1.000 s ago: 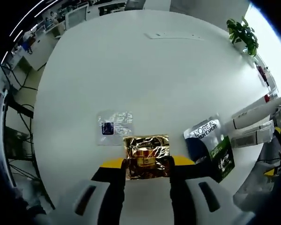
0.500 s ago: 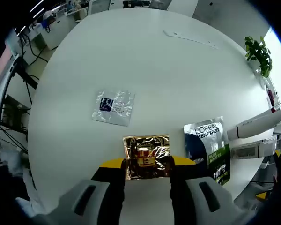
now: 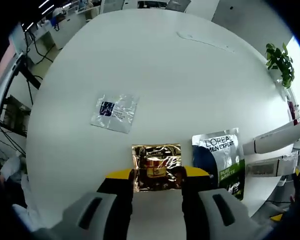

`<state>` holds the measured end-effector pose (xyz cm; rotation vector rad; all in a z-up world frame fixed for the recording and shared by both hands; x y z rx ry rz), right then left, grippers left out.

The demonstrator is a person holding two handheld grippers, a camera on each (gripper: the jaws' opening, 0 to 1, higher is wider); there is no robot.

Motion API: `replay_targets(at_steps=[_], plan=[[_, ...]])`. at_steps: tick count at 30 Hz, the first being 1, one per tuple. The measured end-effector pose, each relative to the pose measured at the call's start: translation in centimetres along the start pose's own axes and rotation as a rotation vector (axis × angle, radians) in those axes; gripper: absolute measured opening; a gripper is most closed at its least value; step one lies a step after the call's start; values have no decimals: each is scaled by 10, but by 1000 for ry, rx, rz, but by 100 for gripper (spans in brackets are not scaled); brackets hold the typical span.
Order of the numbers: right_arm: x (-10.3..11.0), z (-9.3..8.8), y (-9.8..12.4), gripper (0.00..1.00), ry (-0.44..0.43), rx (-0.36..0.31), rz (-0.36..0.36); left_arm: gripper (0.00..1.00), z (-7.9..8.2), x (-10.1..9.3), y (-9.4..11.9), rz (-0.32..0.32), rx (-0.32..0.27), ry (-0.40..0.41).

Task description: Arrange the skincare products in the storage area until every visible bottle or jar stands upright without overlapping.

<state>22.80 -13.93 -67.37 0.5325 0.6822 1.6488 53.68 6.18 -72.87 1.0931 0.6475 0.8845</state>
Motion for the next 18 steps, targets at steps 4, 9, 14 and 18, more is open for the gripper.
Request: replay_targets(at_steps=[4, 9, 14, 18], plan=[[0, 0, -1, 92, -7, 3, 4, 44, -1, -4, -1, -13, -8, 49], [1, -1, -1, 92, -2, 9, 13, 44, 1, -6, -2, -5, -11, 53], [0, -1, -1, 92, -13, 7, 12, 44, -1, -6, -2, -5, -7, 59], [1, -1, -1, 91, -11, 10, 18, 45, -1, -6, -2, -8, -5, 58]])
Point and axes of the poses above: the point that each gripper's makers call its tool centre point, and the gripper's own axes: y roughly backward along the fingers, x roughly to its left, z roughly out of its top, the point moved 6 cm from there along y, roughly backward along the fingers, and after that the axes turned 3 degrees about z, right-handed, at the moved point
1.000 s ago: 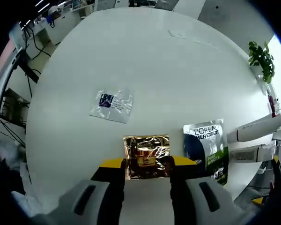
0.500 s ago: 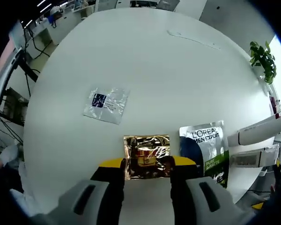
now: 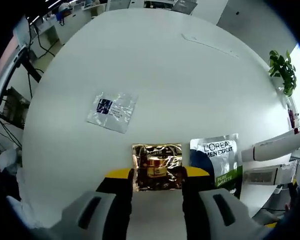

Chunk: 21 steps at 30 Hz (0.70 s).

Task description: Arrange the skincare products in the storage area until every visible bottle or jar stands upright without overlapping.

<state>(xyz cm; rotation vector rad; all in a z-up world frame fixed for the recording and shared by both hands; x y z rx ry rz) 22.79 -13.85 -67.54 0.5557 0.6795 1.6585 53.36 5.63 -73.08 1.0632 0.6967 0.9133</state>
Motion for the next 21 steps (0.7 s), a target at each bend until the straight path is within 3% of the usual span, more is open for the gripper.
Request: replay_targets(at_steps=[21], plan=[[0, -1, 0, 91, 2, 8, -1, 49, -1, -4, 1, -28, 5, 6]])
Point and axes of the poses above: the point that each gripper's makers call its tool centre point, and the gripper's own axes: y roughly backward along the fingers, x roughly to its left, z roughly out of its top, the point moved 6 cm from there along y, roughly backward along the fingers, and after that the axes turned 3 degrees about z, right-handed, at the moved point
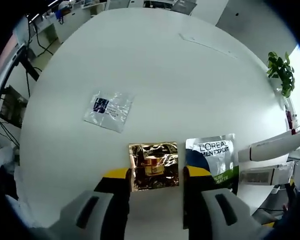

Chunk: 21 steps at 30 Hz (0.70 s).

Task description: Arrange the skincare products in the storage area until every visible bottle or jar stands upright without overlapping.

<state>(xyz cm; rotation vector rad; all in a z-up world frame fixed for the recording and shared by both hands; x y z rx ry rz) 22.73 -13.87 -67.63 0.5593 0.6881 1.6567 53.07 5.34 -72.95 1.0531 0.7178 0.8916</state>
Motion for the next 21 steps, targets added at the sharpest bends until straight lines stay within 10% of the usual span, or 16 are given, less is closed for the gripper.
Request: replay_targets(at_steps=[21], plan=[[1, -1, -1, 90, 18, 15, 0, 63, 0, 18, 13, 23, -27, -16]])
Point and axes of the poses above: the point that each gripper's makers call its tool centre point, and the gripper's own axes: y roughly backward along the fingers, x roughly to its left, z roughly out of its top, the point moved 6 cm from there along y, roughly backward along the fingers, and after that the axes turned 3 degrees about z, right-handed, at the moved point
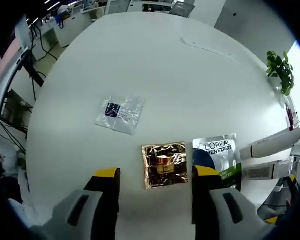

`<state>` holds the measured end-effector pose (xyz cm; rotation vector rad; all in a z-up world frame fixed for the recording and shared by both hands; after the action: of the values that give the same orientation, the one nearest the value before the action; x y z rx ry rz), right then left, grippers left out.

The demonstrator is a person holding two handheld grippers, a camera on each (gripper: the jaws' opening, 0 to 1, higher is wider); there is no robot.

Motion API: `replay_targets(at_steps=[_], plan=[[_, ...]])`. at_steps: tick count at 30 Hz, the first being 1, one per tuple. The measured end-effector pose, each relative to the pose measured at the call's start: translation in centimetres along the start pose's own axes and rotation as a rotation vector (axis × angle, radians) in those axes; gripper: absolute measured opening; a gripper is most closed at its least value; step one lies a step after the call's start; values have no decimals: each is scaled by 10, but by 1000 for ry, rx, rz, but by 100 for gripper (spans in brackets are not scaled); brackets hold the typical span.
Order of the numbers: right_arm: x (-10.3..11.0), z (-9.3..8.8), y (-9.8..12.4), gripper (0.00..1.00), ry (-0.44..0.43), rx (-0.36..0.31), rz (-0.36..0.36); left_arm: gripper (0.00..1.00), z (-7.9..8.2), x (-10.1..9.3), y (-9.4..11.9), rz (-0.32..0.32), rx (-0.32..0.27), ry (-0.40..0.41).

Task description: Arrange the skincare products in the storage area until every visible bottle or jar stands upright without overlapping.

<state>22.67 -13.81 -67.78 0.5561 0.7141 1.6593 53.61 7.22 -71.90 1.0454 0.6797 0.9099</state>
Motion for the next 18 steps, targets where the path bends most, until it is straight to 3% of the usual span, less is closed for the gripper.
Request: replay_targets(at_steps=[8, 11, 14, 18], plan=[[-1, -1, 0, 90, 9, 12, -7, 70, 1, 7, 5, -26, -34, -29], [0, -2, 0, 90, 16, 18, -7, 70, 4, 7, 8, -66, -72, -48], [-1, -2, 0, 90, 19, 22, -9, 74, 1, 2, 12, -143, -106, -114], [-2, -2, 0, 89, 17, 25, -18, 76, -11, 7, 18, -134, -136, -200]])
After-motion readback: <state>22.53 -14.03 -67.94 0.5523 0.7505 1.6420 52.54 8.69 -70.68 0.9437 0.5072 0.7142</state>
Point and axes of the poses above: the point that each gripper's makers call its tool centre point, and the gripper's own axes: y roughly backward along the fingers, x roughly to its left, z roughly out of its top, the point moved 6 cm from there along y, roughly backward along the fingers, and after that the axes turned 3 degrees about z, right-handed, at the moved point
